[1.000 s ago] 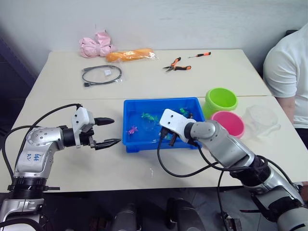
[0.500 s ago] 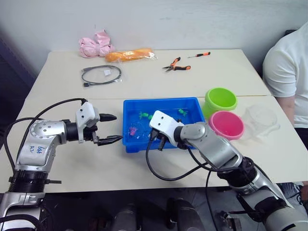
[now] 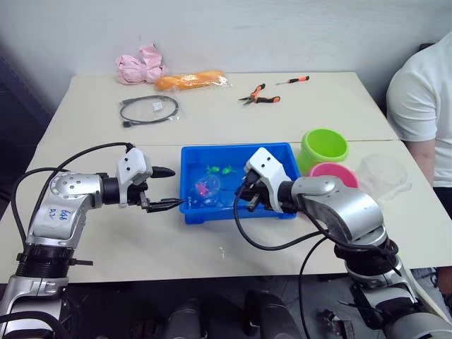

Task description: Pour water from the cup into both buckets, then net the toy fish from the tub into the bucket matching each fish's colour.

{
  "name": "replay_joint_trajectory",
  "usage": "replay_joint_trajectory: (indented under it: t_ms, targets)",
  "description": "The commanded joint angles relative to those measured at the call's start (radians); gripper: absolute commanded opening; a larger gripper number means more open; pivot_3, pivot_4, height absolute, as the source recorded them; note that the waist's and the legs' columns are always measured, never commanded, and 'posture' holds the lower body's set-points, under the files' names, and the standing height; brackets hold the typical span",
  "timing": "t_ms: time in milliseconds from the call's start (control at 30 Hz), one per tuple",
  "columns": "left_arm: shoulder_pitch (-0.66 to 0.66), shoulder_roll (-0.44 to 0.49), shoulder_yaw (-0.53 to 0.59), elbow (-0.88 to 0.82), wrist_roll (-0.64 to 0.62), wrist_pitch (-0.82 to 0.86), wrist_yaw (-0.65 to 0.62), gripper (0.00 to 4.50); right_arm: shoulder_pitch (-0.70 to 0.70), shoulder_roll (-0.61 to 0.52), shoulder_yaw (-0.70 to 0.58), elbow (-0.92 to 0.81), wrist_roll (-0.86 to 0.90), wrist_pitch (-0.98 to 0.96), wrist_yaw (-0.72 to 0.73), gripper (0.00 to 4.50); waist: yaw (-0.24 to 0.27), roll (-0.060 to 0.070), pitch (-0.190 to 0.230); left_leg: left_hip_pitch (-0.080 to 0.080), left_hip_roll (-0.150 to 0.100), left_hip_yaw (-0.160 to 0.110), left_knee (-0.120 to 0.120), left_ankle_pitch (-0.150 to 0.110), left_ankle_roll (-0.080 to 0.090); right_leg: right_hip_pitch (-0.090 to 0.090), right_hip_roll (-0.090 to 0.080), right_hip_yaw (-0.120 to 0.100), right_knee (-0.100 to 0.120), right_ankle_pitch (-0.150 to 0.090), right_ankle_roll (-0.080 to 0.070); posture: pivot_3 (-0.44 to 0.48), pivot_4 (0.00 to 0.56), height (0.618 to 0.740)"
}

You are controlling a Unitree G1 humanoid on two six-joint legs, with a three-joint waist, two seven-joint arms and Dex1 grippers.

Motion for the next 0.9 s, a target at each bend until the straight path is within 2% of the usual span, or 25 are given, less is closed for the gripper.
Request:
replay_joint_trajectory:
  t_ms: [33,233,433,533,633,800,900]
  targets:
    - [-0.027,-0.017,0.011,-0.015,-0.026,-0.029,-0.022,4.44,0.029,-0.056,-0.134,-0.088,0.084,0.049,0.034,0.0,0.003,0.0,0.0,0.0,0.0,0.0,0.0,0.0,0.0,0.0,0.0,0.0,0.0,0.0,0.0,0.0,0.15,0.74]
    - [-0.047,-0.101,0.044,-0.063,-0.168,0.0,-0.086,4.44,0.109,-0.11,-0.34,-0.168,0.172,0.086,0.025,0.0,0.003,0.0,0.0,0.0,0.0,-0.001,0.0,0.0,0.001,0.0,-0.001,0.001,-0.001,0.0,0.0,0.0,0.15,0.74]
    - [-0.107,-0.168,0.019,-0.012,-0.18,-0.02,-0.09,4.44,0.271,-0.171,-0.57,-0.3,0.275,0.044,0.072,0.0,0.007,0.0,0.0,0.0,0.0,-0.001,-0.001,0.0,0.001,0.001,0.0,0.0,-0.001,0.0,0.0,0.0,0.15,0.74]
    - [-0.15,-0.213,-0.01,0.037,-0.167,-0.033,-0.107,4.44,0.4,-0.175,-0.761,-0.356,0.304,-0.054,0.085,0.0,0.022,0.0,0.0,0.0,-0.001,-0.001,-0.001,0.0,0.001,0.001,0.001,0.001,-0.002,0.0,0.0,0.0,0.15,0.74]
    - [-0.173,-0.24,-0.027,0.078,-0.153,-0.049,-0.124,4.44,0.519,-0.197,-0.899,-0.378,0.324,-0.122,0.099,0.0,0.03,0.0,0.0,0.001,-0.002,0.0,-0.001,0.0,0.001,0.002,0.003,0.001,-0.002,0.0,0.001,0.0,0.15,0.74]
    - [-0.202,-0.274,-0.048,0.127,-0.137,-0.07,-0.135,4.44,0.708,-0.212,-1.064,-0.356,0.284,-0.275,0.096,0.0,0.033,0.0,0.0,0.001,-0.003,0.0,-0.001,0.0,0.002,0.003,0.003,0.001,-0.002,0.001,0.001,0.0,0.15,0.74]
    - [-0.214,-0.291,-0.057,0.142,-0.131,-0.076,-0.136,4.44,0.805,-0.203,-1.069,-0.297,0.184,-0.458,0.076,0.0,0.039,0.0,0.0,0.002,-0.004,0.0,-0.001,0.001,0.003,0.003,0.003,0.001,-0.002,0.001,0.001,0.0,0.15,0.74]
